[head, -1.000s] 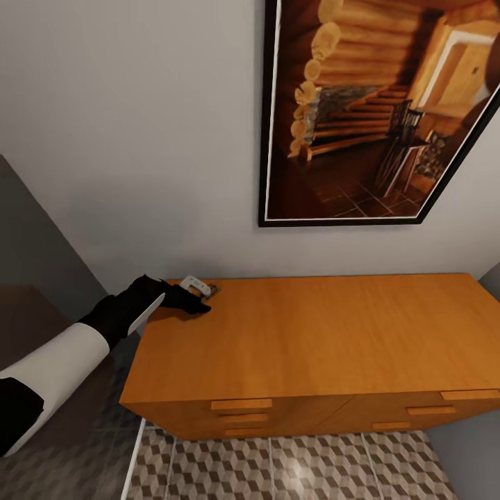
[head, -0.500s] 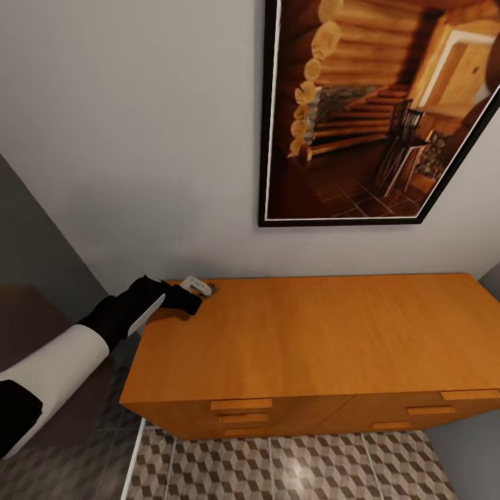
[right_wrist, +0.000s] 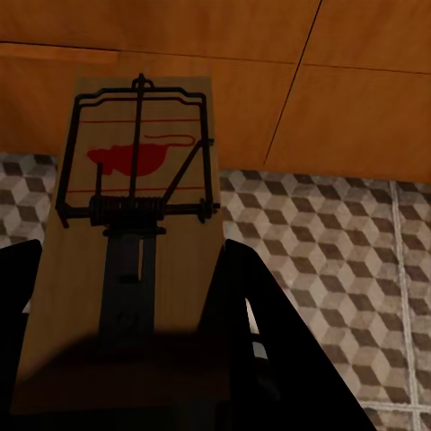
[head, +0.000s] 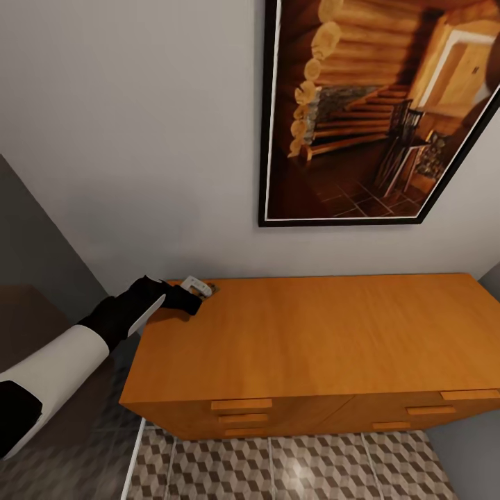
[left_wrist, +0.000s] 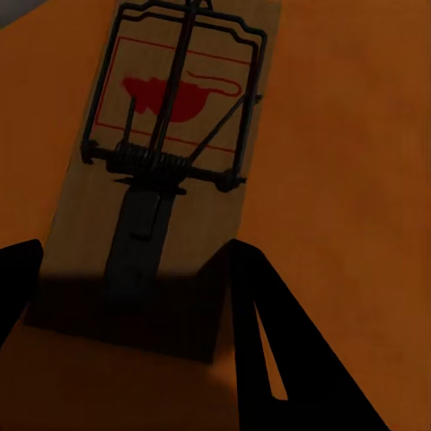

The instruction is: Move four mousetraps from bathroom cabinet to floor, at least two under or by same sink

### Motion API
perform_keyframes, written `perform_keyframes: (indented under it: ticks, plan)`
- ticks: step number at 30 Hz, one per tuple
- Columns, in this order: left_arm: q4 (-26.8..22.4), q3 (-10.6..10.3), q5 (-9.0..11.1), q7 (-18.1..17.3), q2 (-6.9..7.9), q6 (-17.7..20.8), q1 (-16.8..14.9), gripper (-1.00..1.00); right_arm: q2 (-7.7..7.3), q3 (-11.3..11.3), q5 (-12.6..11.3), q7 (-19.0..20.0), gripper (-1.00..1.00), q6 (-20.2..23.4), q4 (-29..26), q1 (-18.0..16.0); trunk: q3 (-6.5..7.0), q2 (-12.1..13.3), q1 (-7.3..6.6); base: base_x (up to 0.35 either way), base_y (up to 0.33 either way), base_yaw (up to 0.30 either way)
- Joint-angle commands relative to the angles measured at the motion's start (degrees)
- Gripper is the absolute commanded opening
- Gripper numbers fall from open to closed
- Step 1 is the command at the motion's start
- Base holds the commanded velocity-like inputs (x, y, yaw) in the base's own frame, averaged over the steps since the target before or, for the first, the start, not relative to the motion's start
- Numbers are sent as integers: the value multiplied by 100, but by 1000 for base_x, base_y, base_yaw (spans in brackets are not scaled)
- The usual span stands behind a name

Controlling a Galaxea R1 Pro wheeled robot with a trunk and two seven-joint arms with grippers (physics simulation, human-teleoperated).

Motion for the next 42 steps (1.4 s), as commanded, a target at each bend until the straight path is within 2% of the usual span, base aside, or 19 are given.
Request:
perform_keyframes:
  ticks: [1,16,28,35,42]
  plan:
    - [301,-28,37,-19,6,34,-1,-100,2,50,-65,-12,-100,-20,4,-4,-11,-7,5,0,0,0]
    - [64,22,37,-12,67,70,-1,-100,2,50,-65,-12,-100,-17,4,-4,-11,-7,5,0,0,0]
    - [-396,37,44,-19,251,95,-1,-100,2,50,-65,-12,-100,-16,4,-4,-11,-7,5,0,0,0]
    - [-679,41,45,-19,316,347,-1,-100,2,50,-65,-12,-100,-19,4,-4,-11,-7,5,0,0,0]
    - [-905,39,46,-19,411,412,-1,-100,2,50,-65,-12,-100,-21,4,-4,-11,-7,5,-12,0,0]
